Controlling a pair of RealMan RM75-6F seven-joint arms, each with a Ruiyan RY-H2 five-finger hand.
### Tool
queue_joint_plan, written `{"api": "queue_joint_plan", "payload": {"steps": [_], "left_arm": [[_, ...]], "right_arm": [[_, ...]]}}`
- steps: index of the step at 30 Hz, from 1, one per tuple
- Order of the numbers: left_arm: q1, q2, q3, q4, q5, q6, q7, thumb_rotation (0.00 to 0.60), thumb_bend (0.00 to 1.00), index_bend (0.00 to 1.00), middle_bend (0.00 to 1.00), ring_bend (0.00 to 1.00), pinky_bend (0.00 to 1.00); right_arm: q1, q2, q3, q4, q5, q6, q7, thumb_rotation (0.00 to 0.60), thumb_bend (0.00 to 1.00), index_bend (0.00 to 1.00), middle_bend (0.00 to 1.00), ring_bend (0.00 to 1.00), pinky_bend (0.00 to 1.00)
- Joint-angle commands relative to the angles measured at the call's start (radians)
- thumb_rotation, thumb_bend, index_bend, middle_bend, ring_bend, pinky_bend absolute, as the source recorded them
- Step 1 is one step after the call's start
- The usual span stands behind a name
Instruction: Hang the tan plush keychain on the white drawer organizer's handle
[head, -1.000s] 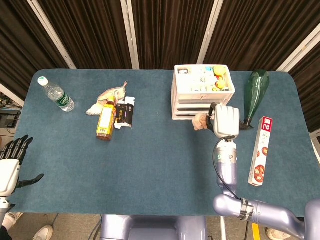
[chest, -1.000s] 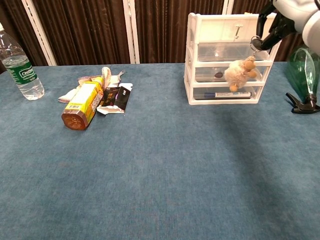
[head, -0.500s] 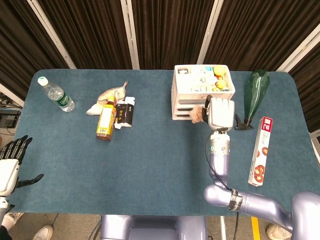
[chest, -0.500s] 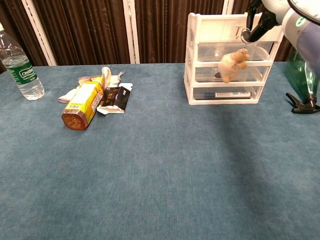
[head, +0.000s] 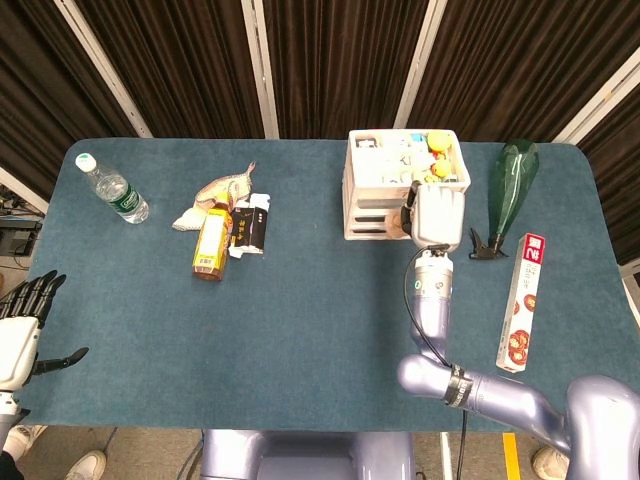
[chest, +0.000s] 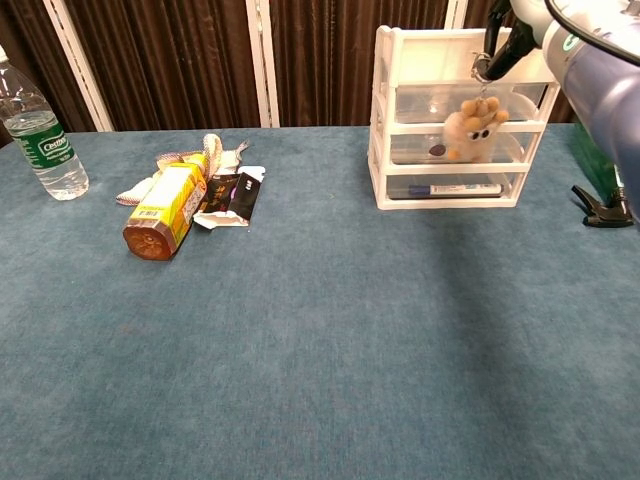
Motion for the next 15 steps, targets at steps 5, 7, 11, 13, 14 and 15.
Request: {"api": "queue_joint_plan", "payload": {"steps": [5,7,11,13,14,15], "left_arm": [[0.0,0.001,-0.001,-0.002,-0.001,0.001,0.0,0.6,0.02,0.0,0.0,0.0,0.0],[0.0,0.0,-0.002,-0.001,-0.005,0.001,-0.001,0.6,0.02,0.0,0.0,0.0,0.0],[-0.003,-0.001,-0.004,-0.002,-0.01,-0.005,0.001,0.6,0.02,0.0,0.0,0.0,0.0],[-0.003,-0.001,-0.004,-0.002,-0.009,-0.004,0.001,0.6,0.02,0.0,0.0,0.0,0.0],[-0.003,-0.001,-0.004,-0.002,-0.009,-0.004,0.002,0.6,0.02,0.0,0.0,0.0,0.0],[-0.003,-0.001,-0.004,-0.002,-0.009,-0.004,0.002,0.6,0.02,0.0,0.0,0.0,0.0]], "right_arm": [[0.013,-0.007,0.006,0.023,0.002,-0.008,0.017,0.6,0.37,0.6,1.0,1.0,1.0],[0.015,-0.008,0.005,0.028,0.003,-0.01,0.02,0.6,0.37,0.6,1.0,1.0,1.0],[0.019,-0.009,0.0,0.031,0.003,-0.015,0.026,0.6,0.37,0.6,1.0,1.0,1.0],[0.02,-0.01,-0.002,0.037,0.003,-0.019,0.03,0.6,0.37,0.6,1.0,1.0,1.0],[0.021,-0.01,-0.003,0.041,0.003,-0.02,0.031,0.6,0.37,0.6,1.0,1.0,1.0],[0.022,-0.011,-0.003,0.045,0.004,-0.021,0.032,0.6,0.37,0.6,1.0,1.0,1.0]]}}
